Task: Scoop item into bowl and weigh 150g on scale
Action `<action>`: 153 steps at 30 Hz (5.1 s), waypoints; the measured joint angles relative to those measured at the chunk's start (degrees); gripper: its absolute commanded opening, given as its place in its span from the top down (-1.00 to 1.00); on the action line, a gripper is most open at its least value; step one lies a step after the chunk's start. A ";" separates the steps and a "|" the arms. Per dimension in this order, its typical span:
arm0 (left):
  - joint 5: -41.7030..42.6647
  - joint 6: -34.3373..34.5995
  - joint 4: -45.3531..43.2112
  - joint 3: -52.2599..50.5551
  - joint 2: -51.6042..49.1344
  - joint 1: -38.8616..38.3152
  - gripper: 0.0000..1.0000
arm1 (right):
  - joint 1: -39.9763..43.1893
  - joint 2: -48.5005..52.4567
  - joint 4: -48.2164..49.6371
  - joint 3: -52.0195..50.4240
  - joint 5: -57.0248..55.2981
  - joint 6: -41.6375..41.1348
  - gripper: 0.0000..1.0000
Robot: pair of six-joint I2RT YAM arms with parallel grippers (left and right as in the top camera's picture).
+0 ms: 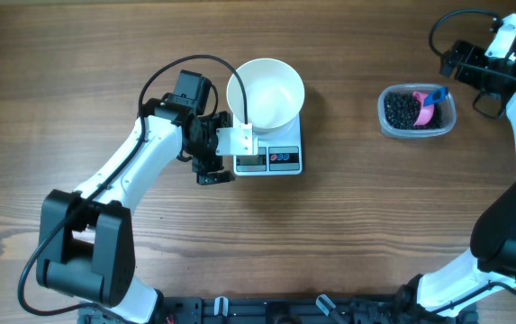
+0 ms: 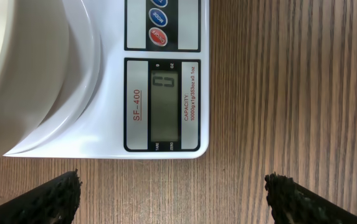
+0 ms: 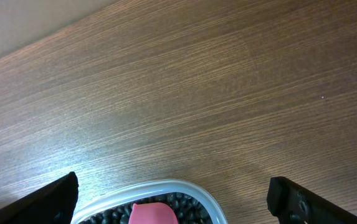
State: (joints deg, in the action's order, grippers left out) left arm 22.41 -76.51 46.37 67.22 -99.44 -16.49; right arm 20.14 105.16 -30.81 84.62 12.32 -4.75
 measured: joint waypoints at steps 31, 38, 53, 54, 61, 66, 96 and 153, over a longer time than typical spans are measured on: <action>0.00 0.00 -0.15 0.00 0.00 0.00 -1.00 | -0.57 -1.14 -28.92 7.37 5.22 8.13 -0.69; 0.00 0.00 -0.17 0.00 0.00 0.00 -1.00 | -7.02 -1.14 -23.65 4.66 -2.62 9.60 -0.47; 0.00 0.00 -0.15 0.00 0.00 0.00 -1.00 | -8.81 0.92 -24.09 4.66 -10.25 10.71 0.53; 0.00 0.00 -0.15 0.00 0.00 0.00 -1.00 | -8.81 0.92 -24.02 4.66 -10.23 10.64 0.55; 0.00 0.00 -0.17 0.00 0.00 0.00 -1.00 | -8.81 0.92 -23.76 4.66 -8.70 12.50 0.91; 0.00 0.00 -0.17 0.00 0.00 0.00 -0.99 | -5.77 0.92 -23.85 4.66 -2.75 14.80 0.91; 0.00 0.00 -0.17 0.00 0.00 0.00 -0.99 | 1.90 5.16 -26.71 5.20 14.03 9.07 0.91; 0.00 0.00 -0.15 0.00 0.00 0.00 -1.00 | 16.33 8.85 -18.43 -1.79 41.70 7.80 0.91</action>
State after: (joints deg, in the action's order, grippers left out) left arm 22.41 -76.51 46.22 67.22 -99.44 -16.49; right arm 36.47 114.02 -49.23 82.83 54.02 3.05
